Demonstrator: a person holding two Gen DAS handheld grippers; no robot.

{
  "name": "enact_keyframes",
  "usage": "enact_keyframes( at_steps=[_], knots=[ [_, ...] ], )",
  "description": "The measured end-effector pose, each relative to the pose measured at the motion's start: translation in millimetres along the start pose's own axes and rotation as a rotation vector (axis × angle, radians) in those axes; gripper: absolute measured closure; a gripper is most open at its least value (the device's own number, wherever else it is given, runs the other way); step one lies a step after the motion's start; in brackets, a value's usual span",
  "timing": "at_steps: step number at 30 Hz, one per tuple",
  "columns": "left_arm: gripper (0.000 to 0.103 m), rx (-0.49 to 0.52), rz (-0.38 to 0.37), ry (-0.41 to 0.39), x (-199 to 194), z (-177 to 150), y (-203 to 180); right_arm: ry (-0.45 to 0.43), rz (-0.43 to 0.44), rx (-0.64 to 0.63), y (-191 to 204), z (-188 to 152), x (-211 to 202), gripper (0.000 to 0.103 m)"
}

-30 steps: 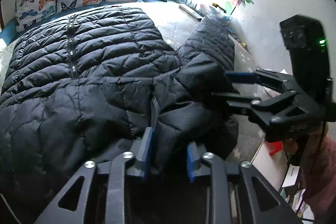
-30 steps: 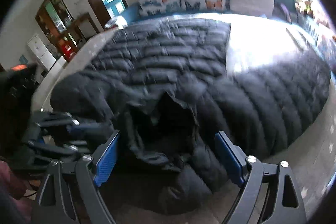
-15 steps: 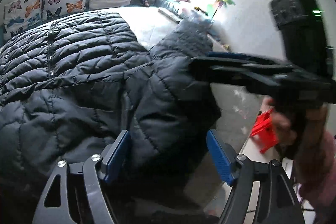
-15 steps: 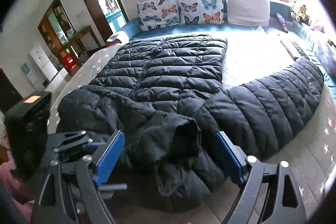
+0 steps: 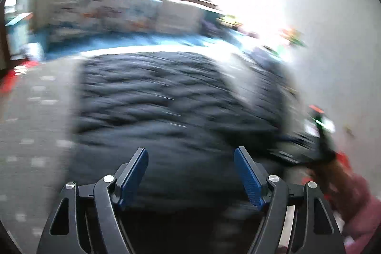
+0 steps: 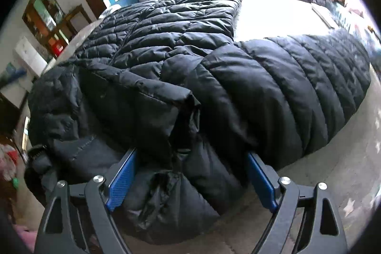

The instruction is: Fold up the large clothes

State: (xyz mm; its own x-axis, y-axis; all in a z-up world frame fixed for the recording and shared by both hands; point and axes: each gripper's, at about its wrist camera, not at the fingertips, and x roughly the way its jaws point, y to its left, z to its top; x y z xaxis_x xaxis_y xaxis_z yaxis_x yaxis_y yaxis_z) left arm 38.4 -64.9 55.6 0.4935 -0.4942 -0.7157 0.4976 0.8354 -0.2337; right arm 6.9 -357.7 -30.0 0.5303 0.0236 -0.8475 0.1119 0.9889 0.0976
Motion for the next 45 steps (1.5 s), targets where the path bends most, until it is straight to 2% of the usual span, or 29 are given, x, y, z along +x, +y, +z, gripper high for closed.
enact_keyframes(
  at_steps=[3,5,8,11,15,19,22,25,28,30,33,37,40,43,45],
  knots=[
    [0.027,-0.102,0.085,0.013,4,0,63,0.005,-0.021,-0.012,2,2,-3,0.008],
    [0.038,-0.153,0.06,0.035,14,-8,89,-0.013,-0.045,-0.023,5,5,-11,0.008],
    [0.041,-0.187,0.006,0.074,28,-29,104,-0.068,-0.085,-0.047,13,10,-31,0.008],
    [0.041,-0.125,0.027,0.056,32,-46,94,-0.142,-0.112,-0.095,27,17,-54,0.008],
    [0.041,-0.05,0.074,0.062,37,-62,71,-0.214,-0.053,-0.176,60,27,-72,0.008],
    [0.041,0.026,0.1,0.069,40,-75,45,-0.163,0.057,-0.256,90,24,-52,0.008],
    [0.041,0.081,0.119,0.079,44,-87,31,-0.095,0.056,-0.273,95,16,-23,0.012],
    [0.041,0.118,0.127,0.089,47,-98,22,-0.028,0.066,-0.218,78,9,6,0.013],
    [0.041,0.131,0.109,0.102,47,-97,21,-0.034,0.073,-0.229,64,-1,20,0.015],
    [0.041,0.131,0.101,0.119,43,-89,22,-0.033,0.068,-0.237,65,0,13,0.015],
    [0.041,0.093,0.052,0.094,27,-70,23,-0.027,0.06,-0.232,66,5,1,0.015],
    [0.041,0.052,-0.093,0.038,16,-41,8,-0.079,0.085,-0.213,65,15,-21,0.015],
    [0.041,0.076,-0.165,0.048,36,-24,-15,-0.115,0.102,-0.195,63,23,-25,0.015],
    [0.041,0.116,-0.21,0.09,68,-16,-40,-0.083,0.102,-0.165,53,27,-7,0.016],
    [0.044,0.133,-0.237,0.138,90,-16,-54,-0.05,0.09,-0.148,44,24,7,0.02]
  ],
)
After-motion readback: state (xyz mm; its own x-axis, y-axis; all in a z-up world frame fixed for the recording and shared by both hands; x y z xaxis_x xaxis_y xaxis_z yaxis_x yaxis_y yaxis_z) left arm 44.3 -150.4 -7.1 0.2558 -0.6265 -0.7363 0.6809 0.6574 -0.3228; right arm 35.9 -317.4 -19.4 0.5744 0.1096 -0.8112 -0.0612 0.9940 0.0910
